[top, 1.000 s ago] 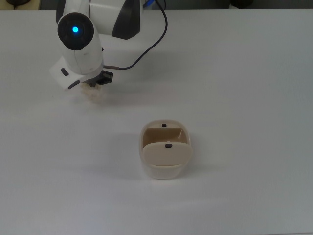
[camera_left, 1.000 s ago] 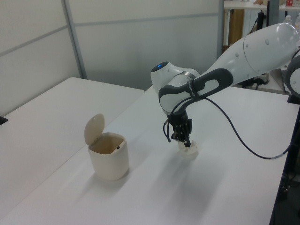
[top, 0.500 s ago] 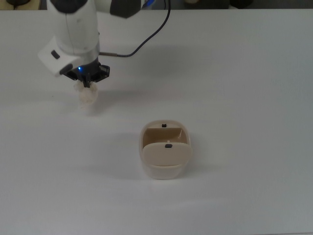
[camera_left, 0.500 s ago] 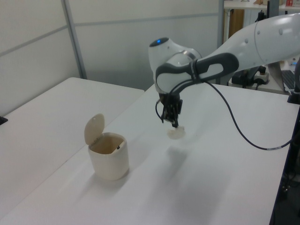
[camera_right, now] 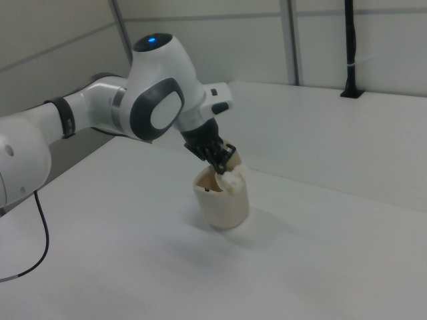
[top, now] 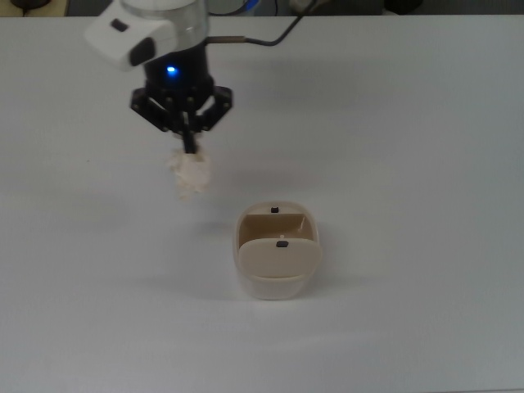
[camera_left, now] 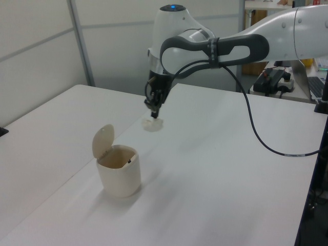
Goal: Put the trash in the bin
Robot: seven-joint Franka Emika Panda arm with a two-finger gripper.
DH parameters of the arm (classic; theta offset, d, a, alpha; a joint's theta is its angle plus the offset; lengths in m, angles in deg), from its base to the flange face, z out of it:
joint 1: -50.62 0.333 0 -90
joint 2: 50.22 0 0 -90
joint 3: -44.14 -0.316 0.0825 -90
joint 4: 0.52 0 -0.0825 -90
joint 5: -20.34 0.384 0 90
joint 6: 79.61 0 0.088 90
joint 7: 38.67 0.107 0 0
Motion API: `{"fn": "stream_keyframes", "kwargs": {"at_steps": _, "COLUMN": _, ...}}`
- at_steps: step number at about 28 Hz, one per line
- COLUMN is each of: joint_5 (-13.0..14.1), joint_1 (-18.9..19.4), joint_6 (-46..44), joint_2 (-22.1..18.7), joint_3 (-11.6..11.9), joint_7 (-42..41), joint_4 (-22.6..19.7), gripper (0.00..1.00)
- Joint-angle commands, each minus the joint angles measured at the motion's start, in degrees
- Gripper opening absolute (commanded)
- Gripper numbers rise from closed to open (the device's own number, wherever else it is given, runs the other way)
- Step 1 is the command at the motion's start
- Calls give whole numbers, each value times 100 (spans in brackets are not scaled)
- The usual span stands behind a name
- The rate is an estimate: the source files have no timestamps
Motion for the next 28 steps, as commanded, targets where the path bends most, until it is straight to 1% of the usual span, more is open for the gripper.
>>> {"fn": "stream_keyframes", "kwargs": {"at_steps": 1, "joint_5": 291, "joint_1": 11, "joint_6": 809, "joint_2": 153, "joint_3": -347, "joint_7": -73, "joint_4": -14, "gripper": 0}}
{"fn": "stream_keyframes", "kwargs": {"at_steps": 5, "joint_5": 362, "joint_1": 20, "joint_6": 1249, "joint_2": 363, "joint_3": -575, "joint_7": -82, "joint_4": -66, "gripper": 0}}
{"fn": "stream_keyframes", "kwargs": {"at_steps": 9, "joint_5": 380, "joint_1": 20, "joint_6": 1521, "joint_2": 540, "joint_3": -655, "joint_7": -47, "joint_4": -66, "gripper": 0}}
{"fn": "stream_keyframes", "kwargs": {"at_steps": 10, "joint_5": 380, "joint_1": 20, "joint_6": 1618, "joint_2": 636, "joint_3": -672, "joint_7": -20, "joint_4": -75, "gripper": 16}}
{"fn": "stream_keyframes", "kwargs": {"at_steps": 11, "joint_5": 380, "joint_1": 20, "joint_6": 1619, "joint_2": 680, "joint_3": -673, "joint_7": -20, "joint_4": -75, "gripper": 35}}
{"fn": "stream_keyframes", "kwargs": {"at_steps": 13, "joint_5": 371, "joint_1": 29, "joint_6": 1628, "joint_2": 768, "joint_3": -673, "joint_7": 6, "joint_4": -75, "gripper": 100}}
{"fn": "stream_keyframes", "kwargs": {"at_steps": 15, "joint_5": 266, "joint_1": 46, "joint_6": 1619, "joint_2": 812, "joint_3": -681, "joint_7": 24, "joint_4": -75, "gripper": 100}}
{"fn": "stream_keyframes", "kwargs": {"at_steps": 19, "joint_5": 265, "joint_1": 55, "joint_6": 1470, "joint_2": 760, "joint_3": -655, "joint_7": 33, "joint_4": -75, "gripper": 100}}
{"fn": "stream_keyframes", "kwargs": {"at_steps": 23, "joint_5": 265, "joint_1": 11, "joint_6": 829, "joint_2": 558, "joint_3": -585, "joint_7": 33, "joint_4": -49, "gripper": 100}}
{"fn": "stream_keyframes", "kwargs": {"at_steps": 25, "joint_5": 265, "joint_1": 2, "joint_6": 452, "joint_2": 426, "joint_3": -480, "joint_7": 33, "joint_4": -40, "gripper": 100}}
{"fn": "stream_keyframes", "kwargs": {"at_steps": 26, "joint_5": 248, "joint_1": -6, "joint_6": -3, "joint_2": 287, "joint_3": -366, "joint_7": 33, "joint_4": -31, "gripper": 100}}
{"fn": "stream_keyframes", "kwargs": {"at_steps": 28, "joint_5": 222, "joint_1": -6, "joint_6": -497, "joint_2": 119, "joint_3": -286, "joint_7": 33, "joint_4": -14, "gripper": 100}}
